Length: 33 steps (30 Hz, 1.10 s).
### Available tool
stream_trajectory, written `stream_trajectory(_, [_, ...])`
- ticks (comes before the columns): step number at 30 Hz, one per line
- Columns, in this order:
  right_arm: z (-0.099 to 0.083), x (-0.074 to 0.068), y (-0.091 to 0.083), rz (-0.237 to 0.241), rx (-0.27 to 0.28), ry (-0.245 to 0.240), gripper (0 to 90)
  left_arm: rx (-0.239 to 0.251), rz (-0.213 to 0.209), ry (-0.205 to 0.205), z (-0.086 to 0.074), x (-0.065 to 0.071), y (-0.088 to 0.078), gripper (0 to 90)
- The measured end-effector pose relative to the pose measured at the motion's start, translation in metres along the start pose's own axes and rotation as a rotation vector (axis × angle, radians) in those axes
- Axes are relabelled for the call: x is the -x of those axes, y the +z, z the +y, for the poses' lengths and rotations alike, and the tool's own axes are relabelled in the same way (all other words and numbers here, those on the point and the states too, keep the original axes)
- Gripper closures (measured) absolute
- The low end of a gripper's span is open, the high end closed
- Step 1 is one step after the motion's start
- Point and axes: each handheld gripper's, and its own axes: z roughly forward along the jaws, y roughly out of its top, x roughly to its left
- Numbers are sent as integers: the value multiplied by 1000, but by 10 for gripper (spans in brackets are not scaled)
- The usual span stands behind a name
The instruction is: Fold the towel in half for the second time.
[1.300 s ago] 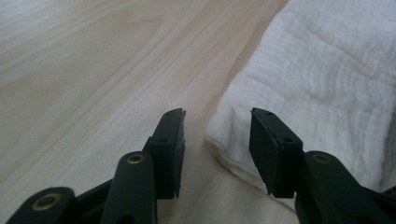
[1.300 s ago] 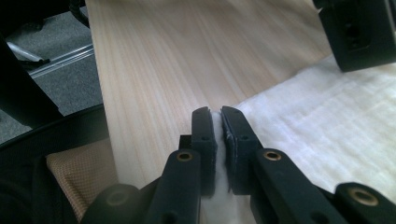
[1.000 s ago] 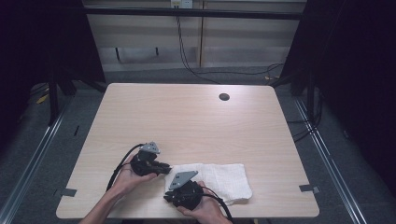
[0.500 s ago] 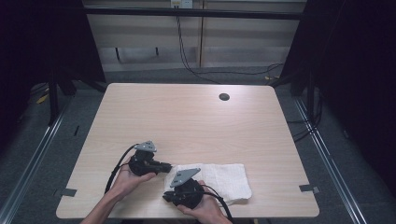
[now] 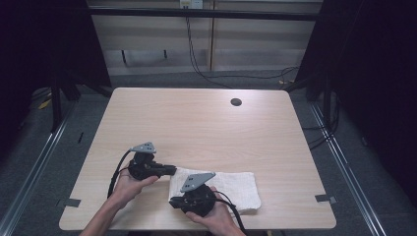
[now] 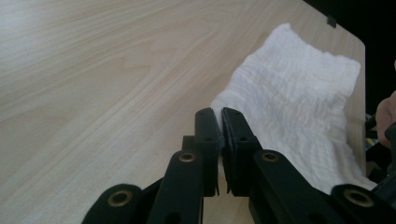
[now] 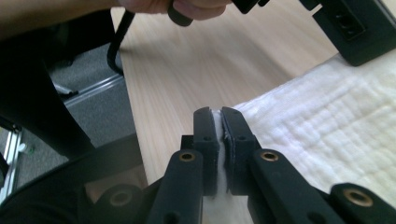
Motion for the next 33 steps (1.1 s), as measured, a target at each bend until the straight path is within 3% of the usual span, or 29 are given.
stream_trajectory(6, [14, -1, -5, 8, 20, -8, 853, 11, 14, 3, 6, -3, -13, 857])
stream_trajectory(12, [25, -4, -1, 27, 35, -17, 854, 31, 38, -3, 9, 0, -25, 858])
stream_trajectory(21, [46, -9, 6, 45, 81, -27, 854, 86, 60, -19, 12, -5, -49, 858])
stream_trajectory(27, [63, -11, 11, 50, 72, -60, 854, 108, 66, -58, 11, -14, -62, 858])
stream_trajectory(33, [83, -15, 17, 57, 83, -91, 854, 124, 85, -65, 10, -17, -74, 857])
